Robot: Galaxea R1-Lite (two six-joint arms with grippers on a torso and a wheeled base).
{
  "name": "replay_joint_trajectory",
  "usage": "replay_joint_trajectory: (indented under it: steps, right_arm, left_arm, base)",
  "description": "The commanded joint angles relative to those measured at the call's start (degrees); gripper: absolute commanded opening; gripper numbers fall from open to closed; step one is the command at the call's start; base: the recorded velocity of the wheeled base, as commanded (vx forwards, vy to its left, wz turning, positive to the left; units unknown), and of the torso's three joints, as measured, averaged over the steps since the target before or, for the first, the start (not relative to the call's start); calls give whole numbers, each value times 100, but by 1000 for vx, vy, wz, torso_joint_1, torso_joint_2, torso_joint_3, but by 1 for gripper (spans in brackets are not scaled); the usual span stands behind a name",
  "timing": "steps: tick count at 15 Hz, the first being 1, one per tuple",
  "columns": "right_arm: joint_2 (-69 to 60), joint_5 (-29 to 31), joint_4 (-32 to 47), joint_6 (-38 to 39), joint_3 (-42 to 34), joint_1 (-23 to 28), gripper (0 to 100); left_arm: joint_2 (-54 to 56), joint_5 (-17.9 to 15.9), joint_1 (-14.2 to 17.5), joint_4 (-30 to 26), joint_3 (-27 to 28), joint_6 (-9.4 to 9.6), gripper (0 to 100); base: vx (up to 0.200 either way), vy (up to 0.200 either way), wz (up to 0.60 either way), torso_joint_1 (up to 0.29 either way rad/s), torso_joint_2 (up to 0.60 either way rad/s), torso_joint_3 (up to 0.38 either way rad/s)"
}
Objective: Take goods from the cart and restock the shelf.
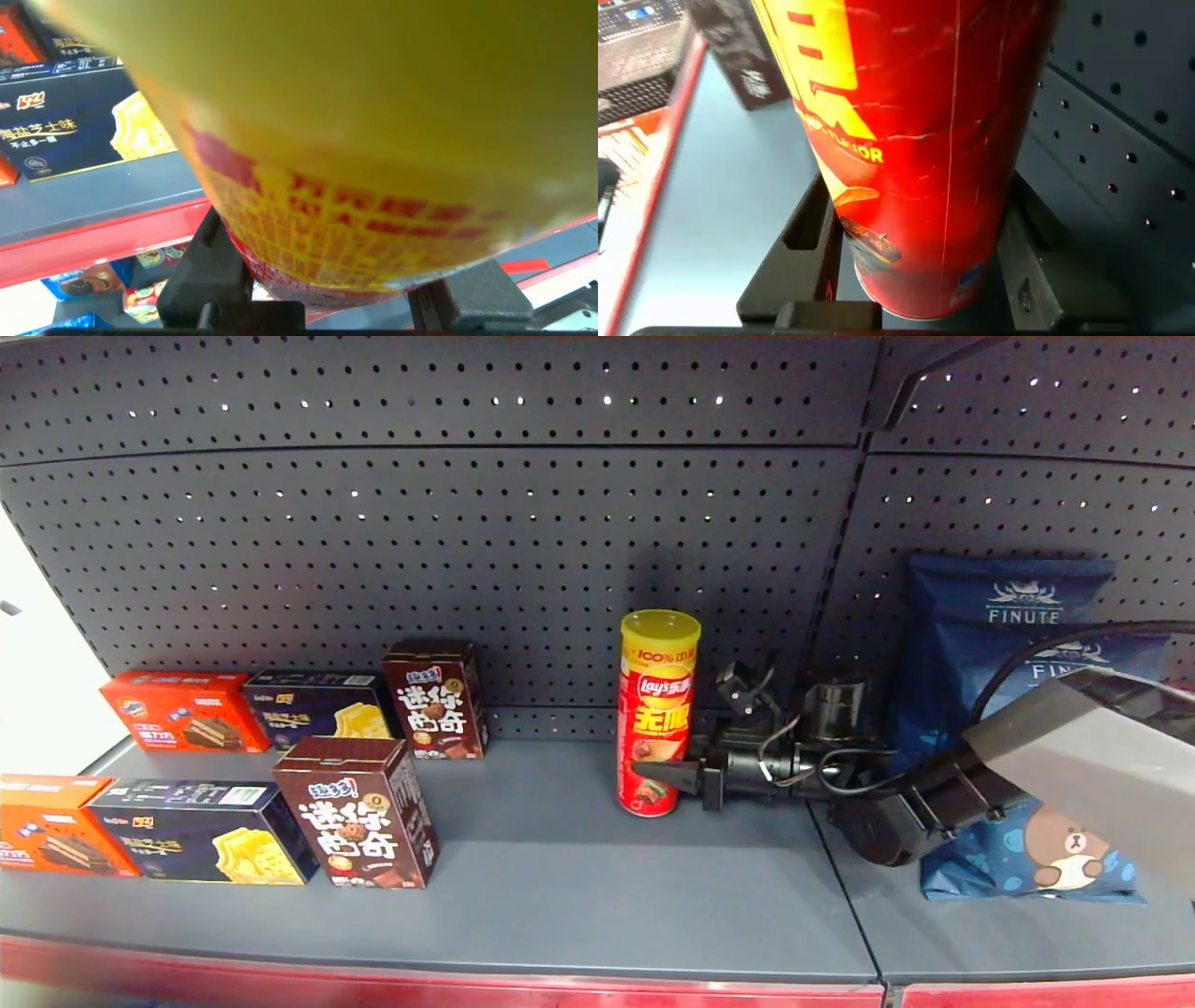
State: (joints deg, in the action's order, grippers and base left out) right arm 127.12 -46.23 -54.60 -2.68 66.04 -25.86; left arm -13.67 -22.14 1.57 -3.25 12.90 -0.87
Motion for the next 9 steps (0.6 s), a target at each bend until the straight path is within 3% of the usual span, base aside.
replay_joint_trajectory:
  steps: [1, 3, 4, 9]
  right_arm:
    - [-706, 26, -15, -4, -548, -42, 0]
    - [-970, 70, -15, -4, -803, -77, 0]
    - [-1462, 404, -59, -4, -1260, -148, 0]
    - [-2640, 465, -103, -39, -2420, -288, 0]
  left_arm:
    - [-5, -10, -8, 0, 2, -1, 0]
    - [4, -19, -8, 0, -7, -1, 0]
    - [13, -10, 1, 0, -7, -1, 0]
    - [13, -19, -8, 9, -7, 7, 0]
  base:
    - [0, 0, 0, 0, 0, 0]
    - [0, 0, 0, 0, 0, 0]
    - [0, 0, 0, 0, 0, 0]
    - [0, 0, 0, 0, 0, 0]
